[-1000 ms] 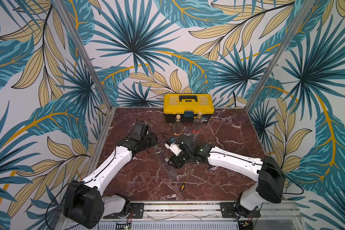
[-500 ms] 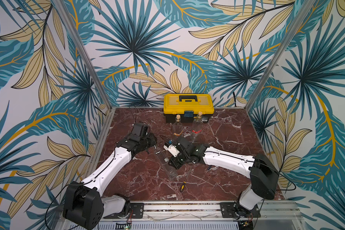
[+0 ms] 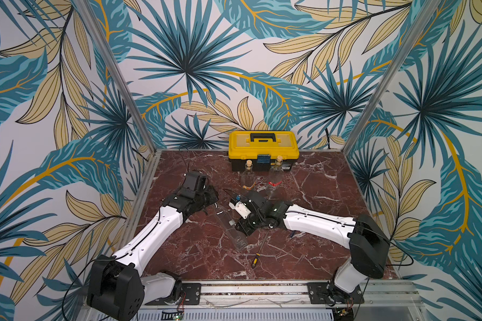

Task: Remove the label from the bottle
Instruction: Tear open the label from the bottle.

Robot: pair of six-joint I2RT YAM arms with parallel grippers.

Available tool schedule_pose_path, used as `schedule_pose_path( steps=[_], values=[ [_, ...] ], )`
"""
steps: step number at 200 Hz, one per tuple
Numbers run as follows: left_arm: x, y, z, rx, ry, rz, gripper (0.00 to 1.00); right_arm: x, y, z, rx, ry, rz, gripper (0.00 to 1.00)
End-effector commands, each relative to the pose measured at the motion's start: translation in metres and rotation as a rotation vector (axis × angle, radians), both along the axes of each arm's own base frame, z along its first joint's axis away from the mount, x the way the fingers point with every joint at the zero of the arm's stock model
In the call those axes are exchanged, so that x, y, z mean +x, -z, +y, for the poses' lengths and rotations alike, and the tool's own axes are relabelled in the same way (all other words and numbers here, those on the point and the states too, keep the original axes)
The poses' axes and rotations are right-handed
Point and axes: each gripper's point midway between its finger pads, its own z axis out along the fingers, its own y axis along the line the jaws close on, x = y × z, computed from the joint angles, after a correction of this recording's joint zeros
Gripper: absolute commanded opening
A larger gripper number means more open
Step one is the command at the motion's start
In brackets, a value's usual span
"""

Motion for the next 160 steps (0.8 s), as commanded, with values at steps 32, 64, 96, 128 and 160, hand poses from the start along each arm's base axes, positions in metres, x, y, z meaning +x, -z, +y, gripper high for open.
schedule_pose_path(
  steps=[32, 64, 96, 128, 160],
  values=[
    [0.002, -0.012, -0.006, -0.042, 0.014, -0.039, 0.0, 0.007, -0.005, 0.004, -0.005, 0.005, -0.041, 0.19],
    [0.002, -0.011, -0.008, -0.045, 0.017, -0.039, 0.0, 0.008, -0.005, 0.006, -0.012, -0.002, -0.048, 0.15],
    [0.002, -0.011, -0.008, -0.047, 0.015, -0.038, 0.0, 0.008, -0.002, 0.006, -0.023, -0.004, -0.044, 0.11],
    [0.002, -0.011, -0.008, -0.048, 0.014, -0.038, 0.0, 0.006, 0.005, 0.003, -0.043, -0.002, -0.036, 0.05],
    [0.002, -0.012, -0.007, -0.047, 0.014, -0.042, 0.0, 0.005, 0.007, 0.0, -0.057, -0.001, -0.035, 0.0]
  ],
)
